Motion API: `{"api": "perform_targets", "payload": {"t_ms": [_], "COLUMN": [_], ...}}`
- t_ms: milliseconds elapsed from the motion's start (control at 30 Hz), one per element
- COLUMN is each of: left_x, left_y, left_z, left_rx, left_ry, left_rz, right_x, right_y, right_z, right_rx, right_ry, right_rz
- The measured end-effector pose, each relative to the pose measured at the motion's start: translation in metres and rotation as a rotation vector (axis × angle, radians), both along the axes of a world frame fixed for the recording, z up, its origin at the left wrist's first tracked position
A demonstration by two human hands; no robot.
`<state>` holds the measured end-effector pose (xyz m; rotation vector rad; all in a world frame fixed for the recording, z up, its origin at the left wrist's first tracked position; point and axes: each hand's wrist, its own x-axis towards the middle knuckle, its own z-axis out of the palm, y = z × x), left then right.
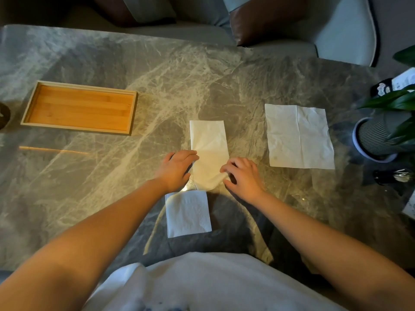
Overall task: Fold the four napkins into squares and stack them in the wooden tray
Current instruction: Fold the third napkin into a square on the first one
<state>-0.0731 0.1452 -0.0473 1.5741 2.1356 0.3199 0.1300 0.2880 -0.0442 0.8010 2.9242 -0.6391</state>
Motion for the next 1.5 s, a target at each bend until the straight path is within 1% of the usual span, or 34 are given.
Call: {"api": "perform_targets", "payload": {"t_ms": [100, 200, 300, 367, 433, 500, 600, 667, 800, 900, 1000, 1100, 1233, 1333, 1500], "left_x": [-0.001, -0.002, -0.002, 0.0, 0.003, 0.005, 0.004, 0.003, 0.003, 0.003, 0.003, 0.004, 0.006, 0.006, 0.008], "left_y": [-0.001, -0.002, -0.003, -0.001, 0.003, 0.004, 0.003, 0.0, -0.011, -0.017, -0.021, -0.019, -0.015, -0.014, -0.012], "left_z": [-0.002, -0.003, -0.003, -0.002, 0.001, 0.004, 0.011, 0.016, 0.016, 0.018, 0.02, 0.02, 0.018, 0.016, 0.016], "left_rx": [-0.028, -0.051, -0.05, -0.019, 0.035, 0.075, 0.1, 0.084, 0.102, 0.112, 0.106, 0.061, 0.025, 0.005, -0.022], "left_ry": [0.006, 0.019, 0.011, 0.0, -0.025, -0.036, -0.078, -0.088, -0.067, -0.039, -0.04, -0.055, -0.11, -0.188, -0.262], "left_rz": [-0.021, -0.052, -0.042, 0.003, 0.08, 0.12, 0.125, 0.114, 0.082, 0.064, 0.099, 0.15, 0.245, 0.31, 0.426], "right_x": [-0.013, -0.022, -0.025, -0.024, -0.022, -0.017, -0.01, -0.007, -0.009, -0.014, -0.017, -0.018, -0.019, -0.02, -0.026], "right_y": [-0.001, 0.0, 0.003, 0.002, 0.0, -0.002, -0.003, -0.002, -0.005, -0.009, -0.011, -0.013, -0.012, -0.011, -0.01], "right_z": [0.002, 0.007, 0.014, 0.019, 0.023, 0.025, 0.024, 0.022, 0.018, 0.014, 0.011, 0.01, 0.011, 0.012, 0.012], "right_rx": [-0.07, -0.191, -0.344, -0.385, -0.372, -0.328, -0.252, -0.207, -0.224, -0.229, -0.213, -0.241, -0.36, -0.427, -0.439], "right_ry": [0.038, 0.093, 0.19, 0.238, 0.263, 0.248, 0.126, 0.072, 0.089, 0.062, 0.041, 0.035, 0.098, 0.087, 0.071], "right_rz": [-0.13, -0.252, -0.304, -0.298, -0.25, -0.172, -0.065, -0.047, -0.074, -0.096, -0.142, -0.182, -0.295, -0.353, -0.406]}}
